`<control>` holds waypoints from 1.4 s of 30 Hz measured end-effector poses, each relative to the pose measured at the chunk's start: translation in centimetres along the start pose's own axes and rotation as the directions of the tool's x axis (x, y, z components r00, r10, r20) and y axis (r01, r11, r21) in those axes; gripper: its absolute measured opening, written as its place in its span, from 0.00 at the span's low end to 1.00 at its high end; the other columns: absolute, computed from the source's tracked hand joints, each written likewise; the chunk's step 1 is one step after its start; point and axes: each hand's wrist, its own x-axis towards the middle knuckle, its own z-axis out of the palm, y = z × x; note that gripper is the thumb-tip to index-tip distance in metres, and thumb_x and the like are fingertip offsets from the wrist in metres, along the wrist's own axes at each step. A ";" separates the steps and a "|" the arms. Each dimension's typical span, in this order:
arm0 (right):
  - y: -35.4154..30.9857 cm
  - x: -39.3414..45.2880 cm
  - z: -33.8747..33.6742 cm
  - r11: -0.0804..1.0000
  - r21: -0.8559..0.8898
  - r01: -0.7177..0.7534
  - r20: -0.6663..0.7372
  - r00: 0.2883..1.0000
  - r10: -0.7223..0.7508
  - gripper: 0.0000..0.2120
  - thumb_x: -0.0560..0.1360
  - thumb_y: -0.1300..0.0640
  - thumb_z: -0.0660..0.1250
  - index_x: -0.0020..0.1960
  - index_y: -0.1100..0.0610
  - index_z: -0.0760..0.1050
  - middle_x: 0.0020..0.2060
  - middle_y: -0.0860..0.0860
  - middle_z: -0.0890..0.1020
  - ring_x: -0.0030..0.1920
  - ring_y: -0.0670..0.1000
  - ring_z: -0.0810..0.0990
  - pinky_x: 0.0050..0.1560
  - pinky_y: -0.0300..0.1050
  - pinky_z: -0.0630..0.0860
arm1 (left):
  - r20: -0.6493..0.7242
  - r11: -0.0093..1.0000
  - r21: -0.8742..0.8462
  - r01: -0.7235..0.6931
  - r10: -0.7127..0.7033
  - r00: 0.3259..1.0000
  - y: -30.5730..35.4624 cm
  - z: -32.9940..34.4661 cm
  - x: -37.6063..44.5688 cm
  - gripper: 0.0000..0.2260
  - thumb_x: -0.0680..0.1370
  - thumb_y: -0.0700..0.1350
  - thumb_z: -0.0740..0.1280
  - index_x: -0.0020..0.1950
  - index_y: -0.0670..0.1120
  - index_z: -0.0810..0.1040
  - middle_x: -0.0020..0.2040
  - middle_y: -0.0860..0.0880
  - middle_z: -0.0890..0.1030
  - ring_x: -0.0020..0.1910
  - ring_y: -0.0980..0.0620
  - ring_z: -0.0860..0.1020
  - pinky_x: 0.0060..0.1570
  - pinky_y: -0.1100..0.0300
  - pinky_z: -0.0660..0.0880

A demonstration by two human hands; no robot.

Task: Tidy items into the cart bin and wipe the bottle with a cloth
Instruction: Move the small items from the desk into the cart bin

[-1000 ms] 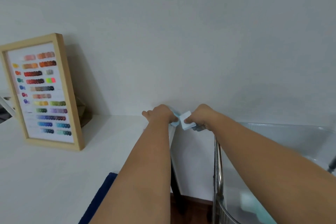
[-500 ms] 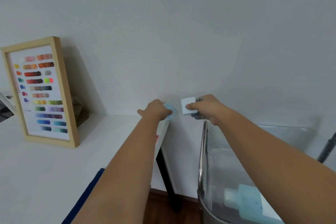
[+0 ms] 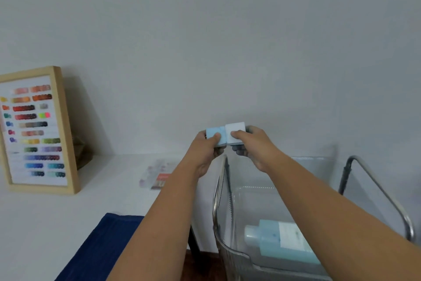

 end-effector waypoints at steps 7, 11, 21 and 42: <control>-0.9 -2.8 -4.5 0.997 -0.072 0.015 -0.044 0.999 -0.018 0.13 0.79 0.59 0.59 0.63 0.59 0.70 0.46 0.59 0.79 0.35 0.52 0.74 0.35 0.44 0.73 | 0.031 0.994 0.104 -0.012 0.009 0.999 -0.7 6.4 -1.9 0.12 0.84 0.42 0.55 0.67 0.42 0.69 0.53 0.42 0.77 0.41 0.50 0.75 0.40 0.60 0.75; -1.4 -3.7 -8.4 0.990 -0.138 -0.009 -0.103 0.995 -0.006 0.08 0.79 0.57 0.56 0.55 0.56 0.71 0.43 0.54 0.76 0.34 0.51 0.72 0.33 0.42 0.70 | 0.065 0.994 0.106 0.010 -0.017 0.998 -1.5 9.8 -1.8 0.14 0.83 0.40 0.55 0.68 0.43 0.69 0.56 0.43 0.75 0.43 0.50 0.75 0.41 0.60 0.75; 2.1 -2.9 -18.3 0.621 -0.726 -0.295 -0.303 0.948 0.095 0.10 0.71 0.64 0.66 0.53 0.61 0.77 0.41 0.57 0.75 0.39 0.54 0.72 0.45 0.47 0.73 | 0.092 0.895 0.436 0.087 -0.141 0.986 -9.5 14.7 0.8 0.09 0.76 0.35 0.67 0.55 0.41 0.79 0.42 0.45 0.77 0.38 0.50 0.73 0.36 0.61 0.68; 11.2 3.5 -21.0 -0.188 -0.938 -0.290 -0.329 0.915 0.233 0.12 0.77 0.62 0.62 0.59 0.63 0.76 0.56 0.57 0.78 0.59 0.56 0.79 0.52 0.44 0.74 | 0.029 0.650 0.670 0.358 -0.506 0.862 -19.5 20.6 6.8 0.12 0.76 0.32 0.66 0.60 0.33 0.77 0.55 0.35 0.79 0.50 0.37 0.82 0.49 0.46 0.81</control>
